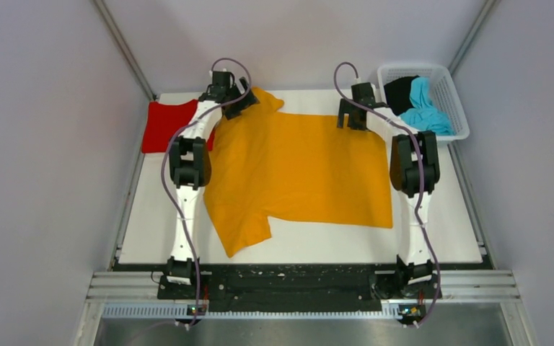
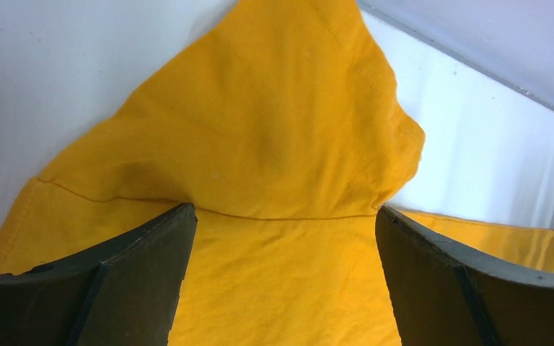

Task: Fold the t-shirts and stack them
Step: Flatten out the tshirt, then grab the side of the flattened tshirt closest away from the robot with both arms

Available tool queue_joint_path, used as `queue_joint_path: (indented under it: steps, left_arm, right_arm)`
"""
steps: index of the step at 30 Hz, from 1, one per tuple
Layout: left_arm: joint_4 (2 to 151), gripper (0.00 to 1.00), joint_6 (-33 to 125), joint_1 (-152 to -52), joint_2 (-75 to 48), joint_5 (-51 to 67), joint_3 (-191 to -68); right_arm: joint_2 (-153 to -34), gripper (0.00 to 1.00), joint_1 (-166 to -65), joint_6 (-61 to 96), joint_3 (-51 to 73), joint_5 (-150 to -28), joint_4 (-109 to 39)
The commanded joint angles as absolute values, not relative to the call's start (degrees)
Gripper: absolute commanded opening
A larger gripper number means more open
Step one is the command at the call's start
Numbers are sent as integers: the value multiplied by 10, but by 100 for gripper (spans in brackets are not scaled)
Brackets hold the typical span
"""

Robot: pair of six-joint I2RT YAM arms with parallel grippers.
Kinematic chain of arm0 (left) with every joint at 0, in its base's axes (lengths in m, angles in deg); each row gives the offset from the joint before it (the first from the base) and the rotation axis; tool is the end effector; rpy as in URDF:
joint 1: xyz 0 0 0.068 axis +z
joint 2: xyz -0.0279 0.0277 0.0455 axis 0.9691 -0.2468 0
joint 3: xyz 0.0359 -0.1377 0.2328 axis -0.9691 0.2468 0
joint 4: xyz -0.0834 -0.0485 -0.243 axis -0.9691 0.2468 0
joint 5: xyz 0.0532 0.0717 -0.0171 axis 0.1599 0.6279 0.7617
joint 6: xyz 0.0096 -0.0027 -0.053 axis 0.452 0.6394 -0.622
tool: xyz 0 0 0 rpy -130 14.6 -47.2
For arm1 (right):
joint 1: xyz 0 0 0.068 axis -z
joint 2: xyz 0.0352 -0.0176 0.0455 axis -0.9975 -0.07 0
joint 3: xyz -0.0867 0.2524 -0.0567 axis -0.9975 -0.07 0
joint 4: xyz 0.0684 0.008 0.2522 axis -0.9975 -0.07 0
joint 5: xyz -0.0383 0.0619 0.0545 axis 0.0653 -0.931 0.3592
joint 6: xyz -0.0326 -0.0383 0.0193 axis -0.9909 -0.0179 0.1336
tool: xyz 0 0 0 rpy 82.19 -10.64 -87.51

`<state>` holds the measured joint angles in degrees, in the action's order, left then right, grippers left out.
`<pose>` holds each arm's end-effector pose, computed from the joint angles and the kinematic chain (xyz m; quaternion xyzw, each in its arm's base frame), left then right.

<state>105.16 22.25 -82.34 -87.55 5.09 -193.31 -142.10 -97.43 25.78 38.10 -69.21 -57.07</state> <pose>0.5784 -0.0741 0.1792 -0.1851 0.8830 -0.2343 0.3622 0.4956 0.0924 0.1755 0.0685 0.9323 -0.0215 0.3544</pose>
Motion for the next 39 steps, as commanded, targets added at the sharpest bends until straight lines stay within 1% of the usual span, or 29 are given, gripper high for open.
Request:
queue_joint_path:
  steps: [1, 7, 13, 17, 20, 22, 27, 29, 34, 37, 39]
  left_arm:
    - [991, 99, 247, -819, -760, 31, -1918]
    - [972, 99, 278, -823, -602, 39, -1764]
    - [960, 99, 294, -832, -426, 62, -1539]
    - [969, 99, 269, -850, -323, 95, -1391]
    - [985, 99, 248, -894, -243, 164, -1277]
    - [1027, 98, 226, -932, -197, 211, -1219]
    - [1226, 96, 105, -1013, -88, 296, -1091]
    - [1272, 95, 56, -1043, -33, 309, -1034]
    - [1331, 91, -41, -1091, 106, 316, -930]
    - [1334, 83, -50, -1093, 168, 298, -893]
    - [1324, 78, -43, -1093, 184, 282, -872]
  right_arm:
    - [-1365, 99, -981, 233, 415, -715, -586]
    - [-1255, 99, -1019, 233, 334, -681, -587]
    - [-1119, 99, -1036, 288, 174, -676, -580]
    - [-1021, 99, -1042, 324, 57, -673, -577]
    - [-954, 99, -1041, 346, -20, -661, -576]
    - [-918, 99, -1042, 355, -61, -657, -573]
    - [-843, 99, -1041, 374, -133, -647, -570]
    - [-821, 99, -1042, 381, -166, -650, -556]
    - [-790, 99, -1041, 391, -202, -665, -537]
    - [-783, 99, -1041, 395, -211, -679, -538]
    - [-777, 99, -1042, 398, -217, -676, -538]
